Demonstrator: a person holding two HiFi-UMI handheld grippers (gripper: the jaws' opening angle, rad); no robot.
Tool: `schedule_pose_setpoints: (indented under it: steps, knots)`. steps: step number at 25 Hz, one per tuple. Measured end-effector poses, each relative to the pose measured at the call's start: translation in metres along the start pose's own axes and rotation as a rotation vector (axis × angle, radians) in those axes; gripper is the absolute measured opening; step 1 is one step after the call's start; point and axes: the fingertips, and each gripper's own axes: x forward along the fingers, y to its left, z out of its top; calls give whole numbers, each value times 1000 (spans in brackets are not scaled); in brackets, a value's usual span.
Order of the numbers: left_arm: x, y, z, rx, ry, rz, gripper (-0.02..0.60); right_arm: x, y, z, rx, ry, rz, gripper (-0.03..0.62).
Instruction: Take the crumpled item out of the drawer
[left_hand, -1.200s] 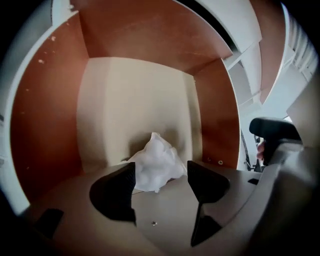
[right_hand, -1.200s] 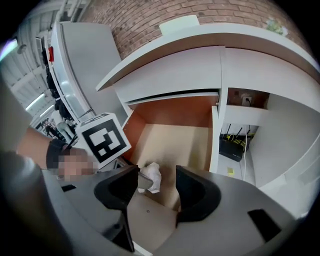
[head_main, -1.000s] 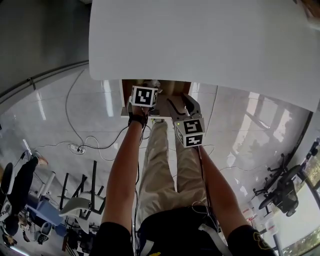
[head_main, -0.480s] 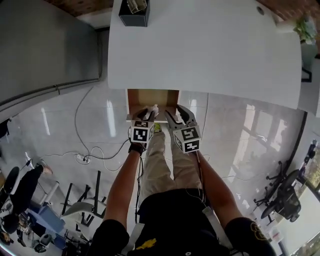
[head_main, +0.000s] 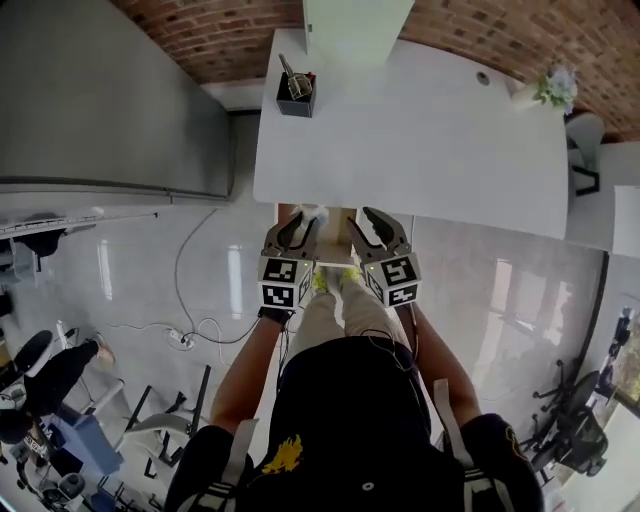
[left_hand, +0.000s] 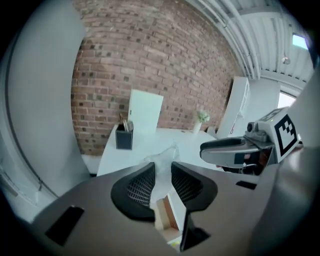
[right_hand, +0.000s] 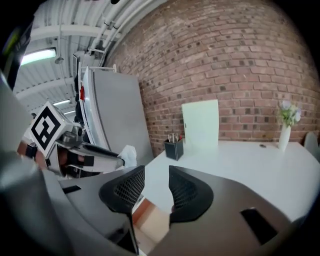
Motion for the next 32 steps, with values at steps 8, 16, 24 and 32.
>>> schedule_pose_setpoints:
  steps: [8,16,24,32]
  knots:
    - [-70,-14,147,106,-259,47,109,-59,-12,134,-84,-233,-41,122]
    - [-129,-41,235,275,-485,100,107,-106,-11,217,-199,-396,-95,61]
    - [-140,-38,262,261,-552,103,107,-134,-5,254,-218,-495,-108,34]
    - [-144,-33,265,262,-556,105,106,-148,-14,255,-239,-502,-177,31]
